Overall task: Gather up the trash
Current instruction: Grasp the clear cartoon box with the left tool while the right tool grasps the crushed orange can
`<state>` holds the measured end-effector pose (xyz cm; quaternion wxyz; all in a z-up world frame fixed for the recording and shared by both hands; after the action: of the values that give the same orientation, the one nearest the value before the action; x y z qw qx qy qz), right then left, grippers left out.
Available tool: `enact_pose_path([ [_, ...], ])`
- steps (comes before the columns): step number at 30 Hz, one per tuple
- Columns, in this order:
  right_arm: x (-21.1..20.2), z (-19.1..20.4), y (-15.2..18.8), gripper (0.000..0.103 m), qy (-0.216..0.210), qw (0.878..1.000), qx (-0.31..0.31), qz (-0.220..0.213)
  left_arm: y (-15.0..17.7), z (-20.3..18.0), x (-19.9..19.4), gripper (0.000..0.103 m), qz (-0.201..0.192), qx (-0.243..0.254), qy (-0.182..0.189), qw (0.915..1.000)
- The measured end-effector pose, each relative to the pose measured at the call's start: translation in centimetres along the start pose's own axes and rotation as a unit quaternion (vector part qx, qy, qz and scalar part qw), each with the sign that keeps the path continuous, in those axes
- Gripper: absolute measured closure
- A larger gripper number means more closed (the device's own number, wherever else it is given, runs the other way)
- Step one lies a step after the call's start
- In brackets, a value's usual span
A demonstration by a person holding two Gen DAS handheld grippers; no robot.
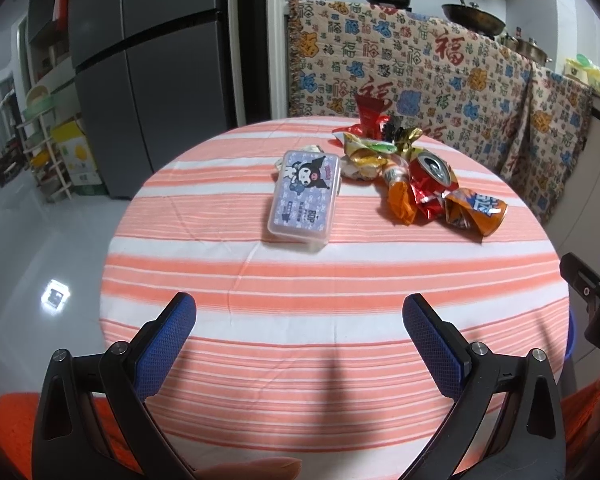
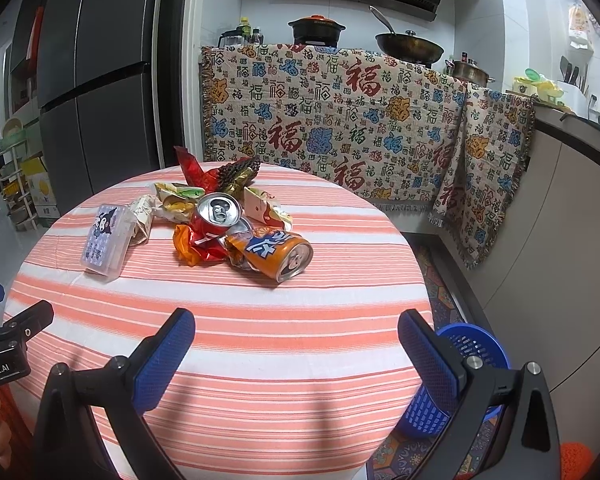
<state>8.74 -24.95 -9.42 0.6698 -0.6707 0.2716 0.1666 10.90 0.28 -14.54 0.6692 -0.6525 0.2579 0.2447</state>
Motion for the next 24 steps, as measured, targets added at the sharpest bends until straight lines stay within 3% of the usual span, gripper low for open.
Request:
enact_pose_path([
  [11,2.3,-0.1,0.6,0.0,0.013,0.999,-0.02,0.024,-0.6,-1.9,4.4,0.0,0.047,0.039,-0.01,0.9981],
  [20,9.7,0.4,3.7,0.0,-0.015,0.989,-0.048,0.142,0.0,-1.2,10.5,0.0,0.114,0.036,-0.024,0.9926],
  [24,11.6,0.3,4.0,0.0,-0.042,0.985,-0.038,0.163,-0.6,-0.8,11.8,0.0,0.113,0.014,-0.002,0.9935],
])
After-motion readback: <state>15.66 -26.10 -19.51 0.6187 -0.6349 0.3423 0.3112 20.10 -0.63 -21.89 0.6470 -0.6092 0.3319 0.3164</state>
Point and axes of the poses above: each gripper's, at about its wrist camera, not at the fingertips, and x roughly the way its jaws point, z to its left, y to its underside, the point moved 7 cm from there along x, roughly the way its jaws point, and after that the axes turned 1 degree about x, right-handed, at the moved point
